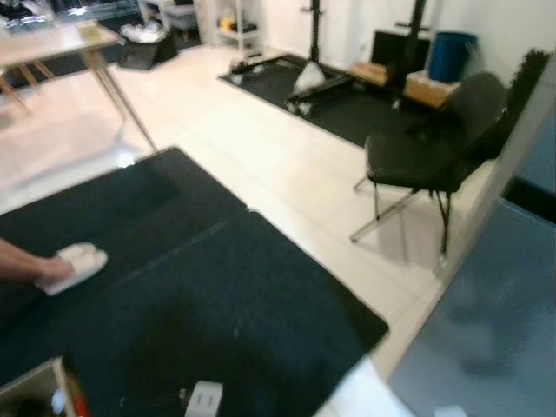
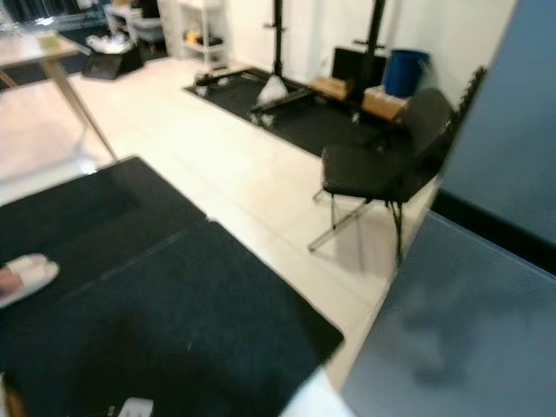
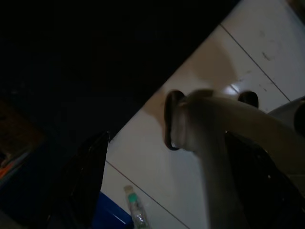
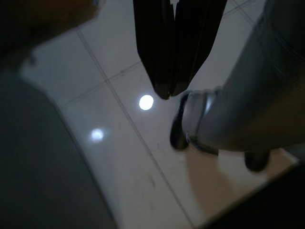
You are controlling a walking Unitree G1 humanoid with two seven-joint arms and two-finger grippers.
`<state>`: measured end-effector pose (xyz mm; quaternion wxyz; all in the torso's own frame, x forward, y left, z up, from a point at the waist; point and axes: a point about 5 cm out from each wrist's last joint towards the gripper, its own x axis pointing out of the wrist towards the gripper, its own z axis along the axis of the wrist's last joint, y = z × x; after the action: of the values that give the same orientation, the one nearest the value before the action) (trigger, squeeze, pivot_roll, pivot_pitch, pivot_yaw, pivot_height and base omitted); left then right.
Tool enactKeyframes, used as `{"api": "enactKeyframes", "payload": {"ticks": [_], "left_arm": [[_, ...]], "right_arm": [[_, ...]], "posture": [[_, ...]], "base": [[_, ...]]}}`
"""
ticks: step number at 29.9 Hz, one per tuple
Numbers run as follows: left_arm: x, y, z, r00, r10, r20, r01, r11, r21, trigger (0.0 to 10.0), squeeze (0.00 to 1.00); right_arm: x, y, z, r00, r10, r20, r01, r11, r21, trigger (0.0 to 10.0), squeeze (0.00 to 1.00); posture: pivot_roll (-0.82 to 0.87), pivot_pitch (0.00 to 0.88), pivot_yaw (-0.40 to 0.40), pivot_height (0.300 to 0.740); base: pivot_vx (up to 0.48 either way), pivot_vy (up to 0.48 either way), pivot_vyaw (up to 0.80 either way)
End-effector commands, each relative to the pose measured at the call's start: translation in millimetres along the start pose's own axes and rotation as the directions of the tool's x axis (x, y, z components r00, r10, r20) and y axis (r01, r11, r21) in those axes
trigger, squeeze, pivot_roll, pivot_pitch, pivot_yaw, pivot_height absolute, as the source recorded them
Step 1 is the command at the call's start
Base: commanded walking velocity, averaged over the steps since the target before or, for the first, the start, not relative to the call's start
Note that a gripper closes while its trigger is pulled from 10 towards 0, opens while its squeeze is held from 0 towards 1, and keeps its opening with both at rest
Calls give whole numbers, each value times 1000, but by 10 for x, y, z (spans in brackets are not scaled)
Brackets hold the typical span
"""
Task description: Restocking fridge
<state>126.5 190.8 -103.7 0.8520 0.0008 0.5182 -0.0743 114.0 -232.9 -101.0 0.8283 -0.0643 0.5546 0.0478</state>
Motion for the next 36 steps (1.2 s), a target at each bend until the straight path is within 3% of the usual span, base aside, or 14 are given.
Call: {"api": "enactKeyframes", "payload": {"ticks": [1, 16, 25, 36], "left_arm": [[-2, -13, -39, 1000, -2, -18, 3, 1000, 4, 10000, 0], [-9, -5, -63, 1000, 2, -25, -2, 1000, 2, 10000, 0], [-7, -8, -57, 1000, -5, -25, 5, 1000, 9, 10000, 0], [-14, 6, -78, 999, 0, -36, 1, 1000, 18, 10000, 0]], "right_arm": [[1, 18, -24, 1000, 3, -11, -4, 1000, -22, 10000, 0], [5, 70, -64, 1000, 9, -27, -11, 998, -69, 10000, 0], [5, 49, -62, 999, -26, -31, 23, 994, -111, 10000, 0], [7, 62, -63, 999, -24, -32, 20, 992, -122, 10000, 0]], "posture": [[3, 0, -29, 740], [2, 0, -27, 740], [1, 0, -26, 740], [3, 0, -27, 740]], "base": [[0, 0, 712], [0, 0, 681], [0, 0, 0], [320, 0, 0]]}}
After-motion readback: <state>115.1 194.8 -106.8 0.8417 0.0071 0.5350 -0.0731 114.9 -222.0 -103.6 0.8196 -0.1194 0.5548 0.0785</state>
